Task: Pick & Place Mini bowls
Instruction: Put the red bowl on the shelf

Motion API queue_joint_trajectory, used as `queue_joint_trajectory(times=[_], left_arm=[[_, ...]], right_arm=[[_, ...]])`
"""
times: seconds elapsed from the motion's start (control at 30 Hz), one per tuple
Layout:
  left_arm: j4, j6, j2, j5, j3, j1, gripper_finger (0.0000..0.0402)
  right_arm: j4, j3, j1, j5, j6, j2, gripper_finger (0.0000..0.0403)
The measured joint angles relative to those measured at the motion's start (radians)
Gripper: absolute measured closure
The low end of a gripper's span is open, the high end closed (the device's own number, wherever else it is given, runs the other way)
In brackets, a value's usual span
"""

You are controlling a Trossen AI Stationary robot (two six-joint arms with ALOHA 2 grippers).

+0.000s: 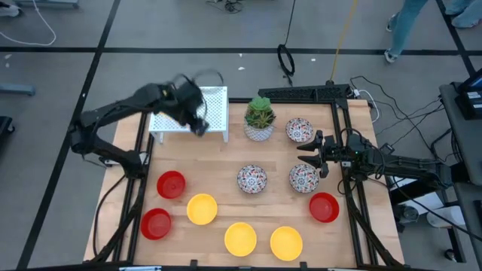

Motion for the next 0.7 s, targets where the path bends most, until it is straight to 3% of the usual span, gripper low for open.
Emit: queue_joint_trajectory(times=[0.2,0.43,0.7], left_arm=[[-0.007,-0.178,0.001,0.027,-0.134,-0.267,0.0274],[-0.05,-0.503,0.001,0.026,-0.309,-0.541,0.0282],[0.094,-0.768,0.001,0.023,-0.524,-0.707,0.0282]], right_arm=[[0.0,0.0,0.0,0.0,0.0,0.0,0.022],[0.0,0.0,0.0,0.0,0.0,0.0,0.022],[0.0,0.0,0.0,0.0,0.0,0.0,0.022]])
